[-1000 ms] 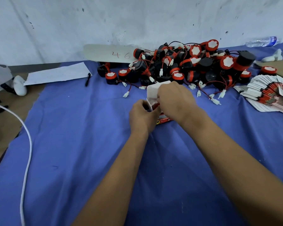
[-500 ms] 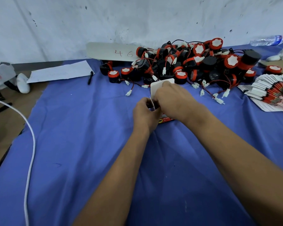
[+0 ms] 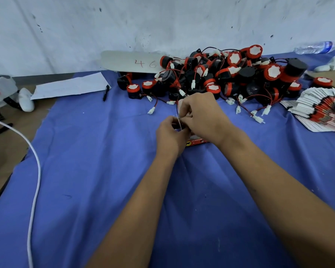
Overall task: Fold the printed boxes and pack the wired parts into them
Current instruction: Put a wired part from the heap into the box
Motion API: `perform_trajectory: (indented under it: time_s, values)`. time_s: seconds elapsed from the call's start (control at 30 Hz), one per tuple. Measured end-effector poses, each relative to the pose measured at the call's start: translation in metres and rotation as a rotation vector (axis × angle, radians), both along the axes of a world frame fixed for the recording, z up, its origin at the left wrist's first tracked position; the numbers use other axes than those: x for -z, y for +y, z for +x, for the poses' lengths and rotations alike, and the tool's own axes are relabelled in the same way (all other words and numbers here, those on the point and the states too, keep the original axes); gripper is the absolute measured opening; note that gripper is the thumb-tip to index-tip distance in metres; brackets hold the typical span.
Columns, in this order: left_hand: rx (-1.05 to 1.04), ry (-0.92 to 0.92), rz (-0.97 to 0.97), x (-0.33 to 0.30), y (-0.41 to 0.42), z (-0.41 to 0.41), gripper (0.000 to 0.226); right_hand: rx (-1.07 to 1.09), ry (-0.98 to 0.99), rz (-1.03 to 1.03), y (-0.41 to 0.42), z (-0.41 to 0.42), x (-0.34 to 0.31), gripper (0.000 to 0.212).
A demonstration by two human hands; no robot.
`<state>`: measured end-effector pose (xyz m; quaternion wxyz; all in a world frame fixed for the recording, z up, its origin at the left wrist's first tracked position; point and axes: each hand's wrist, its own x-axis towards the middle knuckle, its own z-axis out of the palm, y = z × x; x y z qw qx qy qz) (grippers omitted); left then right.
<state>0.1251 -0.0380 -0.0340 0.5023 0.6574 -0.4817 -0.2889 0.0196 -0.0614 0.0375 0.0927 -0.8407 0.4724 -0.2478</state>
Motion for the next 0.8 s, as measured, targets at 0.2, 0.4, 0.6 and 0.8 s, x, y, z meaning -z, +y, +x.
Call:
perform_trajectory:
  time_s: [0.2, 0.4, 0.6, 0.8]
  values:
    - [0.059, 0.036, -0.088, 0.005, 0.004, 0.004, 0.015, -0.178, -0.115, 0.083, -0.001, -0.017, 0.008, 0.027]
    - [0.102, -0.027, -0.103, 0.006, 0.005, 0.004, 0.01, -0.161, -0.215, -0.098, 0.001, -0.021, 0.023, 0.013]
    - [0.271, -0.017, -0.101, 0.001, 0.011, 0.014, 0.008, -0.184, -0.163, -0.175, 0.005, -0.021, 0.029, 0.015]
    - [0.42, 0.039, -0.077, -0.005, 0.015, 0.025, 0.025, -0.207, -0.094, -0.156, 0.007, -0.02, 0.027, 0.018]
